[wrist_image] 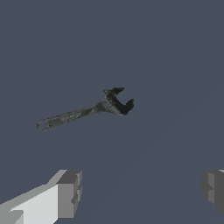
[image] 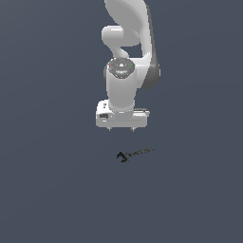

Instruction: Pick up the object and move it to a goal position.

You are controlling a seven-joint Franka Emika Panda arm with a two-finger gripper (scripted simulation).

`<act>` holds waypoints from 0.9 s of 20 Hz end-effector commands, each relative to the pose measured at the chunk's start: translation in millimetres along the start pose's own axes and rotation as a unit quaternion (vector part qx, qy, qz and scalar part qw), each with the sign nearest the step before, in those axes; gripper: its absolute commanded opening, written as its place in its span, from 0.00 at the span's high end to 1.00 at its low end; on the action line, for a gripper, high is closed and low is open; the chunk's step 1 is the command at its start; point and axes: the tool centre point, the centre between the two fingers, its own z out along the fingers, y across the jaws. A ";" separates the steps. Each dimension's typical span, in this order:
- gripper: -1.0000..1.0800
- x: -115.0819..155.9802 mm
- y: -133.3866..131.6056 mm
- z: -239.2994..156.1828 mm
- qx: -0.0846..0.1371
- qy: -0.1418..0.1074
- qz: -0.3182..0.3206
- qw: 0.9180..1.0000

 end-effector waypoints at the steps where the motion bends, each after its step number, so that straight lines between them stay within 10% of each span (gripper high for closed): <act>1: 0.04 0.0 0.0 0.0 0.000 0.000 0.000 1.000; 18: 0.04 -0.2 11.9 5.4 -0.015 -0.008 0.015 1.000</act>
